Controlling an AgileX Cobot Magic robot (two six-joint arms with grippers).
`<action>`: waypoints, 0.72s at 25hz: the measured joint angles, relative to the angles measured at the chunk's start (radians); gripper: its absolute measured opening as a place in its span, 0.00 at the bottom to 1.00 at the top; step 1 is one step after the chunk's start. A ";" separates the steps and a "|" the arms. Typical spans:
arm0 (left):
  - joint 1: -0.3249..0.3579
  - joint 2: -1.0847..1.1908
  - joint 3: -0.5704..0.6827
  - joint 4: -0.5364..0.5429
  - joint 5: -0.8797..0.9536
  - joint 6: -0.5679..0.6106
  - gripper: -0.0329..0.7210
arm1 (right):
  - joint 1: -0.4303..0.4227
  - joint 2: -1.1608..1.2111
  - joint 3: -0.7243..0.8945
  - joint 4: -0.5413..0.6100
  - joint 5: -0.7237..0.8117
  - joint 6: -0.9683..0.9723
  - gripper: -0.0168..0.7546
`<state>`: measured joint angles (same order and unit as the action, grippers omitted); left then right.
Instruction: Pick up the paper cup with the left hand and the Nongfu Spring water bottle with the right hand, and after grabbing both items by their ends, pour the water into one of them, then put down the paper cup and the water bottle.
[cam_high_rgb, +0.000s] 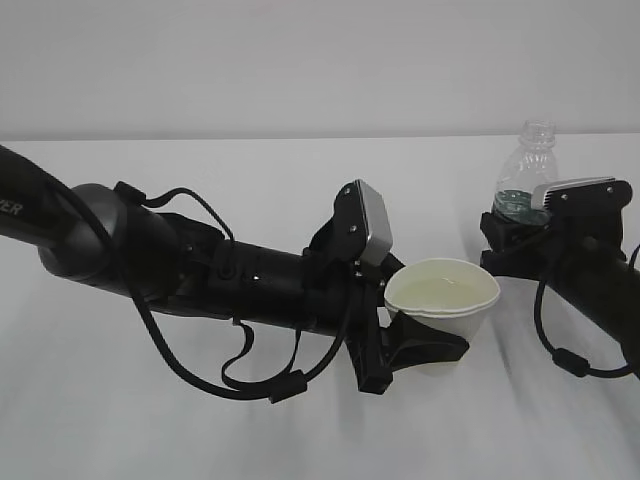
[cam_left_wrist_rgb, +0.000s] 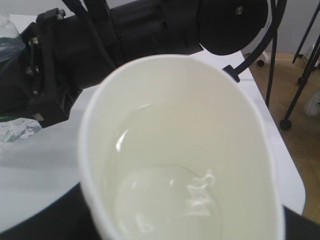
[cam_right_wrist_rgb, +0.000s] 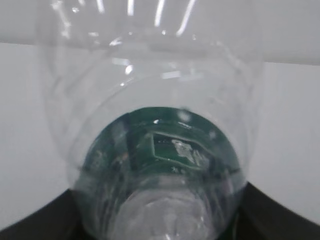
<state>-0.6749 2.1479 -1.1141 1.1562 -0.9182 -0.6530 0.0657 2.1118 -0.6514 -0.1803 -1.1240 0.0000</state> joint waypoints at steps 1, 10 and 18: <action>0.000 0.000 0.000 0.000 0.000 0.000 0.60 | 0.000 0.002 0.000 0.000 0.000 0.000 0.55; 0.000 0.000 0.000 0.000 0.001 0.000 0.60 | 0.000 0.079 -0.024 0.000 -0.038 0.000 0.56; 0.000 0.000 0.000 0.000 0.016 0.000 0.60 | 0.000 0.084 -0.033 0.000 -0.041 0.000 0.56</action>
<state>-0.6749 2.1479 -1.1141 1.1562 -0.9018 -0.6530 0.0657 2.1955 -0.6843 -0.1803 -1.1646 0.0000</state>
